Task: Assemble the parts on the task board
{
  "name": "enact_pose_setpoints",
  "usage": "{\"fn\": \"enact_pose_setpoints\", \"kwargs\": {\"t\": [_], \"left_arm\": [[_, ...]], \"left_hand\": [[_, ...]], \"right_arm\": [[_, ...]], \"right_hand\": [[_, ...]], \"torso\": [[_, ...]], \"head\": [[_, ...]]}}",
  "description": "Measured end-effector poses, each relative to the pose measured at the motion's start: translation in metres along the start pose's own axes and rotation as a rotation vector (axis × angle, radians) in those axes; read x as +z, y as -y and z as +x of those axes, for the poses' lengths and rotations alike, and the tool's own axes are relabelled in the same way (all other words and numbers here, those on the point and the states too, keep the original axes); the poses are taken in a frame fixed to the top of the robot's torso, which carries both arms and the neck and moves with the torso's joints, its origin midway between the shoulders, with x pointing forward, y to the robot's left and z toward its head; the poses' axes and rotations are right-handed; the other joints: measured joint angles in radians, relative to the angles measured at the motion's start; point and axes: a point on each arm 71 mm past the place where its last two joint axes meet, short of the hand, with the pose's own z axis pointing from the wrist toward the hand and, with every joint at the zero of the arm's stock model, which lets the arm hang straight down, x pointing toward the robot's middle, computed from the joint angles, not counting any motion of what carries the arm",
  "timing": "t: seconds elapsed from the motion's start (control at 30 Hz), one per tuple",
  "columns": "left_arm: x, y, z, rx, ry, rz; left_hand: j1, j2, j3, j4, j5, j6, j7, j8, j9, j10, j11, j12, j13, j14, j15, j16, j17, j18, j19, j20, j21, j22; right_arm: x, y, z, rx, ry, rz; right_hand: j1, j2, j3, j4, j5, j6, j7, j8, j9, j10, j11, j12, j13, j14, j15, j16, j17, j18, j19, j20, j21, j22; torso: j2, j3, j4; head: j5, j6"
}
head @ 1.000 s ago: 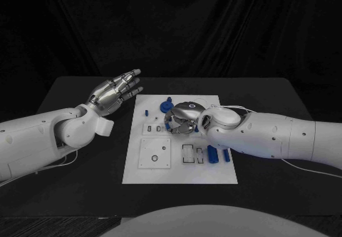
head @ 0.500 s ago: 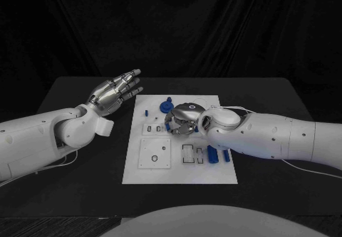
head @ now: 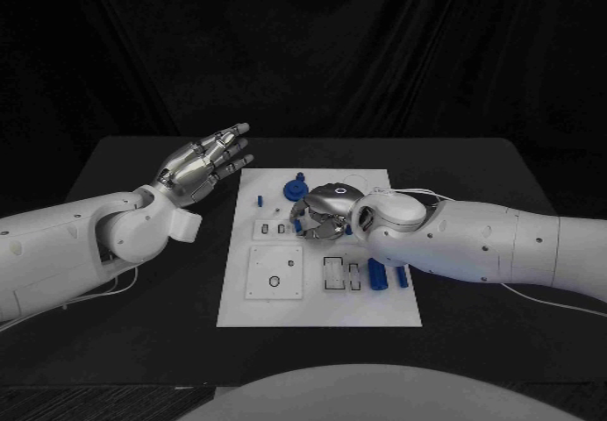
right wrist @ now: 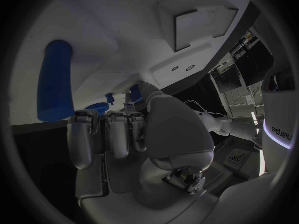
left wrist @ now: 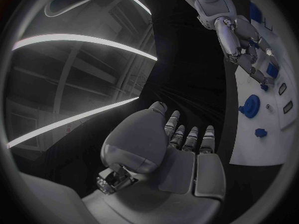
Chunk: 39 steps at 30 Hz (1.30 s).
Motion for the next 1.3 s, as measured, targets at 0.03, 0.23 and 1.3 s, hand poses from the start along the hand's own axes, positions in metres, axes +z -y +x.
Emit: {"fn": "enact_pose_setpoints", "kwargs": {"t": [0.03,0.23,1.3], "left_arm": [[0.0,0.0,0.0,0.0,0.0,0.0],[0.0,0.0,0.0,0.0,0.0,0.0],[-0.008,0.005,-0.003,0.078,0.093,0.041]], "left_hand": [[0.0,0.0,0.0,0.0,0.0,0.0,0.0,0.0,0.0,0.0,0.0,0.0,0.0,0.0,0.0,0.0,0.0,0.0,0.0,0.0,0.0,0.0],[0.0,0.0,0.0,0.0,0.0,0.0,0.0,0.0,0.0,0.0,0.0,0.0,0.0,0.0,0.0,0.0,0.0,0.0,0.0,0.0,0.0,0.0],[0.016,-0.116,0.024,-0.047,-0.215,0.073,0.056,0.06,0.008,0.077,0.081,0.018,0.018,0.046,0.02,0.093,0.023,0.0,0.071,0.031,0.045,0.032]], "right_arm": [[0.0,0.0,0.0,-0.001,0.0,0.0],[0.0,0.0,0.0,-0.003,0.001,0.0],[-0.073,0.03,-0.102,-0.06,0.377,-0.03]], "right_hand": [[0.0,0.0,-0.002,-0.002,-0.005,-0.011,0.0,-0.006,-0.006,0.0,0.0,0.0,0.0,0.0,0.0,0.0,0.0,0.0,0.0,0.0,0.0,0.0],[-0.008,0.0,-0.011,-0.002,-0.04,-0.071,-0.003,-0.037,-0.043,0.0,0.0,0.0,0.0,0.0,0.0,0.0,0.0,0.0,0.0,0.0,-0.005,0.0],[-0.203,-0.079,-0.17,0.198,-0.239,-0.071,-0.009,-0.02,-0.136,0.0,0.0,0.0,0.0,0.0,0.0,-0.02,0.0,0.0,0.0,0.0,-0.04,0.0]], "torso": [[0.0,0.0,0.0],[0.0,-0.0001,0.0001],[-0.001,0.0004,-0.0001]], "head": [[0.0,0.0],[0.0,0.0],[0.014,0.0]]}}
